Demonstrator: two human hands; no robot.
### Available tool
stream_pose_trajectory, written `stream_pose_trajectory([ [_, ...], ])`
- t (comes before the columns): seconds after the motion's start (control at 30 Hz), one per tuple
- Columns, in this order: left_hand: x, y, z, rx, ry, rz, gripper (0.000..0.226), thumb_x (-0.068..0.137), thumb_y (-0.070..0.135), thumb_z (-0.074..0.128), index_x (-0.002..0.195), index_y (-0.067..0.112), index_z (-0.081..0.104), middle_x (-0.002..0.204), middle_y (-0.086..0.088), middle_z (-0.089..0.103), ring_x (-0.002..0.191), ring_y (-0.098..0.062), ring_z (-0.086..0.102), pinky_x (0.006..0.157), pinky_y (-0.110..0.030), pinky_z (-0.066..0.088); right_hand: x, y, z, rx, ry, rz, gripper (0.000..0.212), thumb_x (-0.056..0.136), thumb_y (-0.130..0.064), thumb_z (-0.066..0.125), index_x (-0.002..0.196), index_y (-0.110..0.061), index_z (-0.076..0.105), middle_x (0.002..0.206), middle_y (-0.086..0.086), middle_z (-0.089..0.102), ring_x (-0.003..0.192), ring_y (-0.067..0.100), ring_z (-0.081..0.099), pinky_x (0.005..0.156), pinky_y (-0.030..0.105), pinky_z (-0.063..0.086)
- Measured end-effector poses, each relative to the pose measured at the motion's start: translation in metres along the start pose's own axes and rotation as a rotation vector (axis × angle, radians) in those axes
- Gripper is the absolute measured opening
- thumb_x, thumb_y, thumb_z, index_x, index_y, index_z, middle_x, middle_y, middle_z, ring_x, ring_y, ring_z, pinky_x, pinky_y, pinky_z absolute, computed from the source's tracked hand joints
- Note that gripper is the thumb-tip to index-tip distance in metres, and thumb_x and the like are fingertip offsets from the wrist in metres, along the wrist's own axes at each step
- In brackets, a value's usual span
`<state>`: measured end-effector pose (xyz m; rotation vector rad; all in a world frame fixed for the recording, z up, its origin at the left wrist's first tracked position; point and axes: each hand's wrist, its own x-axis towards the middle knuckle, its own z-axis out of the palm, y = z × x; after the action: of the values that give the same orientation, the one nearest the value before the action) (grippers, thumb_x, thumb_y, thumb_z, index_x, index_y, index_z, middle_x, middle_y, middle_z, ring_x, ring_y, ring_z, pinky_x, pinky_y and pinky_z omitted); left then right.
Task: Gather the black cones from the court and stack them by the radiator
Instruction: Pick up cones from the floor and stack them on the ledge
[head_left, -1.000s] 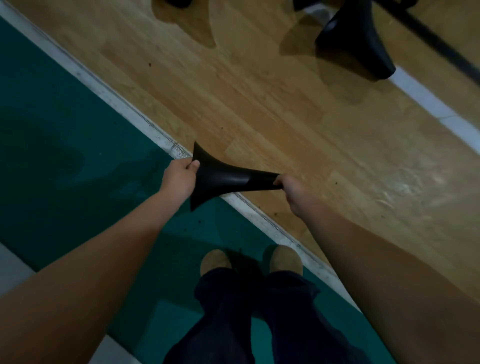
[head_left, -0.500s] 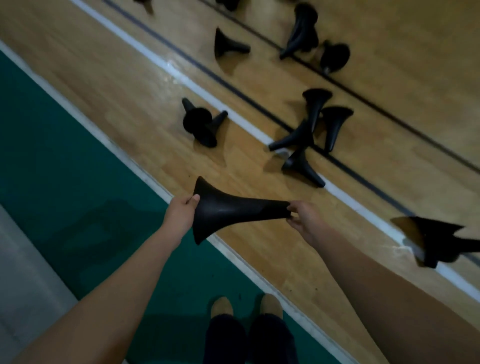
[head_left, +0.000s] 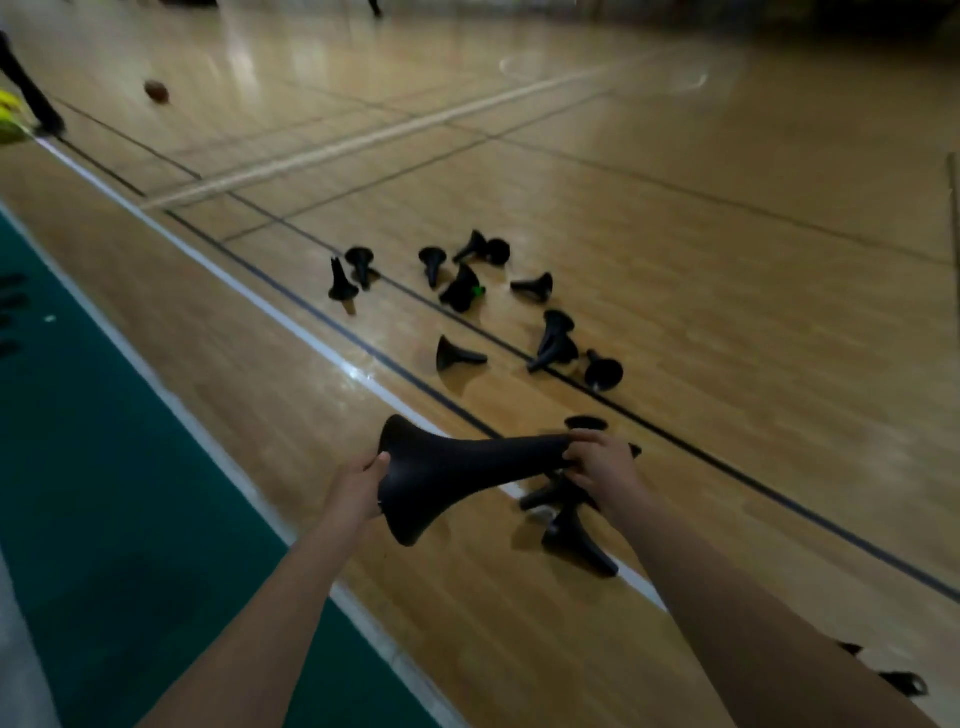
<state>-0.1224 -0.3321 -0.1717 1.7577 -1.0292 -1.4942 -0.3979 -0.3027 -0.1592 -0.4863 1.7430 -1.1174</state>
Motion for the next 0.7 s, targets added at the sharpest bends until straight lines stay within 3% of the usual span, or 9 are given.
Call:
stream_pose_trajectory([
  [0.1,-0.012,0.017,-0.023,-0.054,0.041,0.04,0.024,0.101,0.022,0.042,0.114,0.012,0.059,0.107,-0.018,0.062,0.105,-0.038,0.059,0.089,-0.046,0.051,-0.03,-0.022,0.014,0.043,-0.003,-0.048,0.03,0.09,0.003,0.056,0.118,-0.004,0.062,0.12,0.014,0.056,0.111,0.029,0.056,0.09,0.037,0.054],
  [0.2,-0.025,0.028,-0.043,-0.04,0.126,0.089,0.02,0.102,0.019,0.041,0.106,0.013,0.059,0.09,-0.011,0.059,0.096,-0.036,0.058,0.088,-0.048,0.05,-0.054,-0.041,0.029,0.03,-0.066,-0.108,0.035,0.089,0.004,0.057,0.122,-0.006,0.063,0.123,0.01,0.057,0.112,0.026,0.056,0.097,0.038,0.051],
  [0.37,-0.041,0.025,-0.078,-0.067,0.214,0.082,0.033,0.102,0.017,0.041,0.127,0.001,0.055,0.106,-0.016,0.057,0.094,-0.033,0.055,0.077,-0.041,0.05,-0.077,-0.068,0.055,0.062,-0.173,-0.179,0.025,0.087,0.006,0.061,0.107,-0.005,0.069,0.113,0.008,0.058,0.104,0.023,0.056,0.095,0.038,0.052],
  [0.43,-0.058,0.014,-0.091,-0.106,0.298,0.092,0.031,0.101,0.016,0.043,0.123,0.001,0.058,0.103,-0.013,0.057,0.093,-0.033,0.056,0.077,-0.041,0.052,-0.088,-0.072,0.067,0.047,-0.27,-0.2,0.02,0.087,0.005,0.062,0.103,-0.005,0.069,0.106,0.007,0.059,0.097,0.021,0.057,0.094,0.037,0.052],
  [0.57,-0.081,0.001,-0.112,-0.2,0.387,0.088,0.025,0.097,0.015,0.05,0.115,0.004,0.064,0.106,-0.014,0.063,0.09,-0.032,0.062,0.076,-0.04,0.055,-0.095,-0.074,0.083,-0.046,-0.381,-0.311,0.031,0.086,0.002,0.065,0.116,0.0,0.066,0.112,0.01,0.062,0.097,0.019,0.062,0.089,0.032,0.055],
  [0.7,-0.124,-0.034,-0.135,-0.271,0.57,0.079,0.012,0.095,0.013,0.057,0.1,0.01,0.067,0.103,-0.013,0.066,0.091,-0.032,0.063,0.079,-0.042,0.056,-0.11,-0.069,0.113,-0.154,-0.568,-0.326,0.023,0.083,0.002,0.068,0.106,-0.003,0.067,0.106,0.011,0.066,0.099,0.022,0.065,0.072,0.023,0.056],
])
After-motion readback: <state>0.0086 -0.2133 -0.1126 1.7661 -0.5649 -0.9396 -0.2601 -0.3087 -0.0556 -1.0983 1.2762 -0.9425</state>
